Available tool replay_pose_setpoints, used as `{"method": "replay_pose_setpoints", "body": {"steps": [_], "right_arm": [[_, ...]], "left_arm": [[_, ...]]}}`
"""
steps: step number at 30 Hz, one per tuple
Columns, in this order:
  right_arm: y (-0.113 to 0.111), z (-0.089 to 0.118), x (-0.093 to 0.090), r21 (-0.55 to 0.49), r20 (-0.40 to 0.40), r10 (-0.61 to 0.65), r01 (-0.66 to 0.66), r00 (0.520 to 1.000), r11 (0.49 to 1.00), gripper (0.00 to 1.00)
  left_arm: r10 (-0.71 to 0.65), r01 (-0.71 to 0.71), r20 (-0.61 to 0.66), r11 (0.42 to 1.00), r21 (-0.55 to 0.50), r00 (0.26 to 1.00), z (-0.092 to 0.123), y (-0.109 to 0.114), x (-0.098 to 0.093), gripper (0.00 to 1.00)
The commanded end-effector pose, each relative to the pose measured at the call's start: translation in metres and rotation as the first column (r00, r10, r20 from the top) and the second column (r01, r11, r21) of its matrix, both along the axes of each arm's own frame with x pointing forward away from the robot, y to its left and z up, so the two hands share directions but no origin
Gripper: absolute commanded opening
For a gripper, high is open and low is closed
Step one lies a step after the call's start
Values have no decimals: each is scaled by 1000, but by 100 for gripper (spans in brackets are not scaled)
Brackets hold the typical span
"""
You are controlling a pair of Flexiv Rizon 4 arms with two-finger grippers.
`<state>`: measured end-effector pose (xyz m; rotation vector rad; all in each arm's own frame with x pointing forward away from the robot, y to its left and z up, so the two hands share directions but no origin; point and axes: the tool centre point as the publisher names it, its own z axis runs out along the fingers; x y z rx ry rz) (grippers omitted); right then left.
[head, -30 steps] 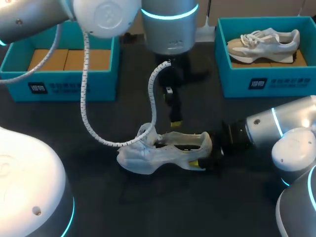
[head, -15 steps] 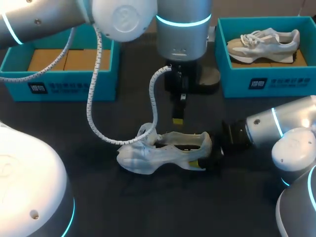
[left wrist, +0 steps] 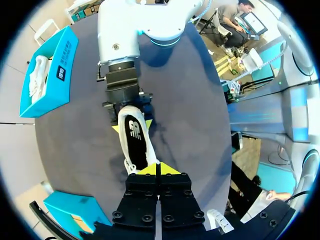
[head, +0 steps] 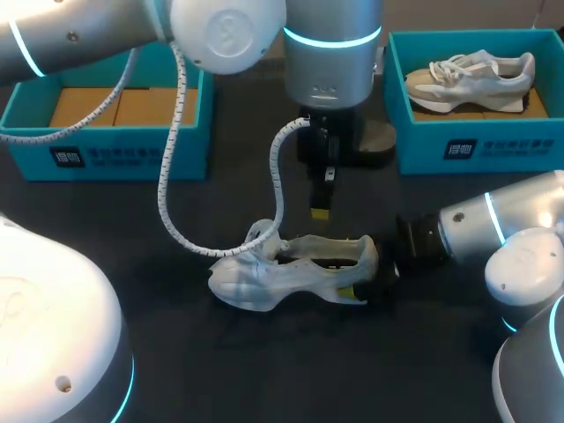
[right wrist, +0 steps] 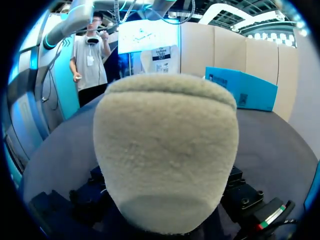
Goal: Take the shoe out of the shoebox, open the shoe tongue, remove and reinsert the insole, then place the shoe into the shoebox
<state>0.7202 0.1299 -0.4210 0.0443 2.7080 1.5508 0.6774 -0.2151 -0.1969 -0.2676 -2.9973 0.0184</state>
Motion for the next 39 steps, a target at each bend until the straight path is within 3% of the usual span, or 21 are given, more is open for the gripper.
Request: {"method": "replay_pose_setpoints", "body": {"steps": [1, 3, 18, 30, 39], "right_arm": [[2, -1, -1, -6, 1, -1, 1, 1000, 1000, 0], [2, -1, -1, -6, 1, -1, 1, 1000, 1000, 0], [2, -1, -1, -6, 1, -1, 1, 1000, 1000, 0], [2, -1, -1, -6, 1, -1, 1, 1000, 1000, 0], [2, -1, -1, -6, 1, -1, 1, 1000, 1000, 0]], "left_arm": [[-1, 1, -1, 1000, -1, 1000, -1, 1, 1, 0], [-1, 1, -1, 1000, -1, 1000, -1, 1, 1, 0], [-1, 3, -54, 1000, 31, 999, -56, 1, 14, 0], [45, -40, -85, 998, 55, 995, -112, -6, 18, 0], [56, -49, -95, 996, 72, 994, -137, -13, 22, 0]]}}
